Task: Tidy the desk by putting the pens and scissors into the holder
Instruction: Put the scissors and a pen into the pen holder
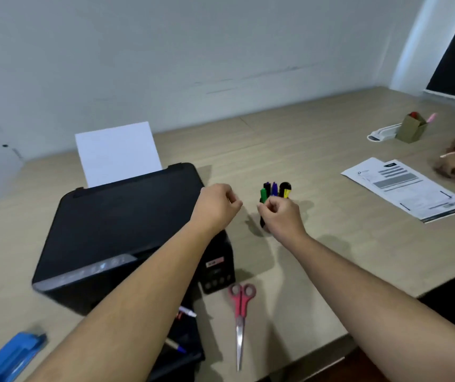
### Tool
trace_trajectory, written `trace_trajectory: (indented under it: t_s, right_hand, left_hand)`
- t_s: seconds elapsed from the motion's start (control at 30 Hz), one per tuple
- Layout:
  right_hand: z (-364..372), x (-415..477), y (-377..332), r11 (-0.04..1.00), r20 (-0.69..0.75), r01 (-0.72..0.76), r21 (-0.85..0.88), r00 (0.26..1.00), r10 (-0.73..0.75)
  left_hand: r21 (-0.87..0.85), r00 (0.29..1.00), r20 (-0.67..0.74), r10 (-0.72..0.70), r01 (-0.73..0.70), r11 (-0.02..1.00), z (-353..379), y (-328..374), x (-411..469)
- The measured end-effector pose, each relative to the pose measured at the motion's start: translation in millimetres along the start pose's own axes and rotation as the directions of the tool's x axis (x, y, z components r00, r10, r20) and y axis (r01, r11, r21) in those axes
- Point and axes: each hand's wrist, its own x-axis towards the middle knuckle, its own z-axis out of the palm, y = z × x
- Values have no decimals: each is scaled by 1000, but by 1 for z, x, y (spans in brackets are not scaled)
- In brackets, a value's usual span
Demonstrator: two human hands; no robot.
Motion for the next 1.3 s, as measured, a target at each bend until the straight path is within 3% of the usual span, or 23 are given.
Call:
trace_trajectory:
  t_s: [0.17,0.3,0.4,0.57,0.87,1.03,1.17,1.3]
  right_hand:
    - [27,-72,34,969,104,-120,-217,984,145]
    - [56,-110,52,869,291,-225,-441,880,376]
    - [71,-126,62,794,316,-188,-578,846,430]
    - [83,-138,72,711,252,-211,-671,836,487]
    - [92,-133,74,685,176,-316,-656,819,546]
    - [78,-128,82,679,130,-393,-620,802,583]
    - [63,-124,86,715,207,-378,-588,784,585]
    - [44,-117,86,797,188,-466,-385,806,562]
  left_hand:
    - [-10,992,59,-110,111,994,-10,-56,-80]
    - [188,948,219,-233,193,963,7,-112,-126]
    - [366,920,299,-253,134,921,21,-141,-138]
    - [438,915,382,-131,-55,897,33,-158,-130]
    - [552,897,443,11,-283,784,52,-161,-122]
    - [462,885,453,107,-336,821,43,-151,-120]
    - [381,875,465,135,-336,861,29,-137,-117]
    - [276,890,416,187,-320,906,16,-119,-115]
